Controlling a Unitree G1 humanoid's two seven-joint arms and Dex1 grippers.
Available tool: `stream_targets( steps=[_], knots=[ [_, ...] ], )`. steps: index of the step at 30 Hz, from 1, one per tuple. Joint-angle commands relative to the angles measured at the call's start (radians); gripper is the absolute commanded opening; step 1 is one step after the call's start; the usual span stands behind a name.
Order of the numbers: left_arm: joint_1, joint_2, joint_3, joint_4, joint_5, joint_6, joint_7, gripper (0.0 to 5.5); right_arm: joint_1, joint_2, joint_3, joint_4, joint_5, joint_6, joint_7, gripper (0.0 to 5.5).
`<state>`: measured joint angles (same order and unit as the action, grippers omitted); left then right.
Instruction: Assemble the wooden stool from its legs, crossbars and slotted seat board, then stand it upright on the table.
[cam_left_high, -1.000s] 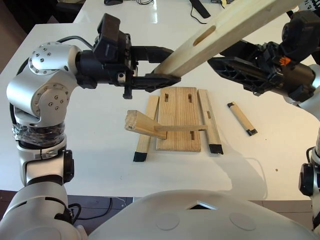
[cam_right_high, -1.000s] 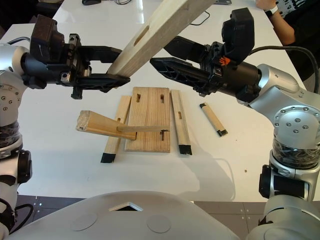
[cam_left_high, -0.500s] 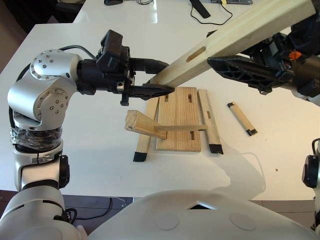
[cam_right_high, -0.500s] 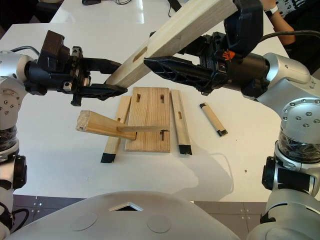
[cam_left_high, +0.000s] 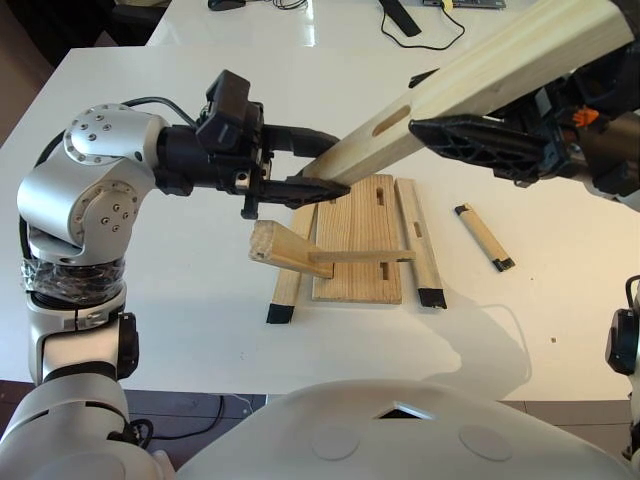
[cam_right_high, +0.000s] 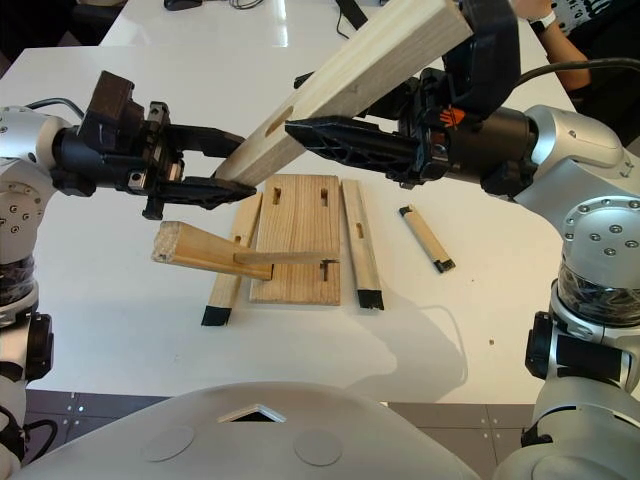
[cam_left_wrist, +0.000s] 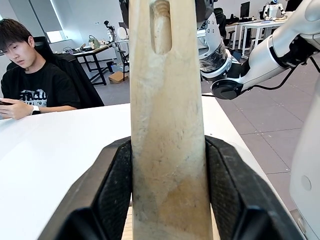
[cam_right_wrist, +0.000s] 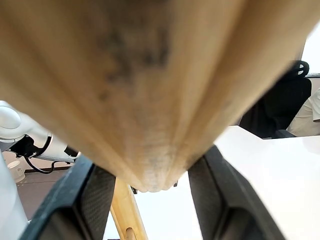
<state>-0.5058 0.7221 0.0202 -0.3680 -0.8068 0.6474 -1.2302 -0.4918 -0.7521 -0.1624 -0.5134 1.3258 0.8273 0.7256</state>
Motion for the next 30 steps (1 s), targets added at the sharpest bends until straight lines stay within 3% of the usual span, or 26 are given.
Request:
stream_targets(
  steps=[1, 9, 13, 19, 25, 30],
  knots=[
    [-0.045, 0.009, -0.005, 0.039, -0.013, 0.06, 0.031, 2.5, 0.01, -0.006, -0.001, -0.016, -0.017, -0.001, 0.019, 2.01],
    [-0.01, 0.041, -0.011, 0.042, 0.036, 0.026, 0.014, 3.75, 0.025, -0.021, 0.005, 0.015, -0.174, -0.034, 0.015, 2.01],
    [0.048, 0.085, -0.01, 0.119, 0.15, -0.069, 0.002, 3.78, 0.061, -0.076, -0.01, 0.052, -0.315, -0.081, 0.061, 2.01],
    [0.143, 0.132, -0.034, 0.334, 0.391, -0.325, 0.006, 3.78, 0.278, -0.215, -0.037, 0.068, -0.566, -0.215, 0.207, 2.01],
    [0.331, 0.168, -0.05, 0.35, 0.51, -0.494, -0.016, 3.78, 0.442, -0.228, -0.139, -0.074, -0.507, -0.201, 0.29, 2.01],
    [0.391, 0.178, -0.083, 0.349, 0.562, -0.572, -0.044, 3.78, 0.526, -0.219, -0.151, -0.186, -0.47, -0.185, 0.289, 2.01]
  ],
)
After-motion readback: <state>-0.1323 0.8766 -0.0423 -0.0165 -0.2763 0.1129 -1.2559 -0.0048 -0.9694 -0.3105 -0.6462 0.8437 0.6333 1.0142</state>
